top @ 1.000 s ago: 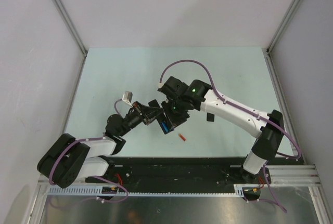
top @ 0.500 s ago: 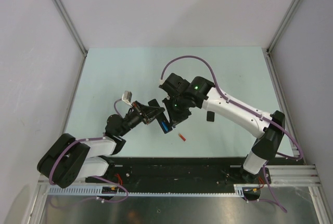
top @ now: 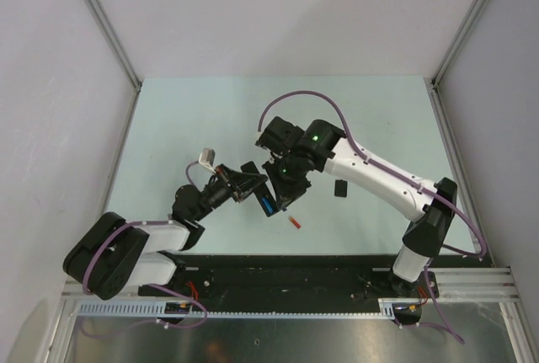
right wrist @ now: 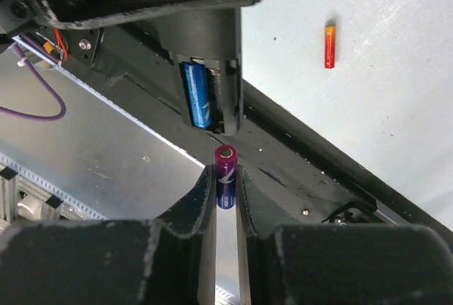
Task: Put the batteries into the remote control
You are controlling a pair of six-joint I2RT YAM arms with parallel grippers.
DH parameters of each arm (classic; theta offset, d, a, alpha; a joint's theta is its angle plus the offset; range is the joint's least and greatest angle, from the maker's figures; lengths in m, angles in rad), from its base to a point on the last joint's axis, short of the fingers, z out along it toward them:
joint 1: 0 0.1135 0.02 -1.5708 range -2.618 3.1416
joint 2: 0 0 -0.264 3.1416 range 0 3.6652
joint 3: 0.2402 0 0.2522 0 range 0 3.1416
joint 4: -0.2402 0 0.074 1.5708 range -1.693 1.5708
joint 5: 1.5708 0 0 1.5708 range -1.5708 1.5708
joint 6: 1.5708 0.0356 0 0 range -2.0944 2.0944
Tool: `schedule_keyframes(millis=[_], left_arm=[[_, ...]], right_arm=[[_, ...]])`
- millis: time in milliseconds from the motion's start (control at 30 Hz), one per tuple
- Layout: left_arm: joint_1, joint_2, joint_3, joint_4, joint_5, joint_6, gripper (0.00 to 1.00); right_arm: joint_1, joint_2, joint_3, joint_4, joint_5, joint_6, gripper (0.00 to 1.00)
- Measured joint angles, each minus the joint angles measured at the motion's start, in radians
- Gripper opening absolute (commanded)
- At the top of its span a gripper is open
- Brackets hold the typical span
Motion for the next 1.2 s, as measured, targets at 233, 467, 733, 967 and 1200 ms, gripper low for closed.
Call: schedule_keyframes(millis=[233,467,733,967,1200], left_arm=[[-0.008,0.044,0.0,0.01,-0.003,-0.013,0.0],[-0.01,0.159,0.002,0.018,0.002,-0.09,0.0],[-0.011,0.178,0.004,0.018,0.006,-0.114,0.0],[-0.013,0.151,0.001,0.019,0.005,-0.112,0.0],[-0.014,0.079,-0.032,0.018,0.012,-0.085,0.0]], right_arm=[[-0.003,0.056,0.026,-0.017,-0.052,-0.022,0.0],[-0.012,0.1,0.029,-0.036,-0.075,-0.039,0.0],[-0.032,0.109,0.034,-0.041,-0.091,-0.054,0.02],[-0.066,0.085,-0.011,0.0,-0.058,-0.05,0.0],[-0.249,-0.042,-0.408,0.175,0.119,-0.064,0.0]])
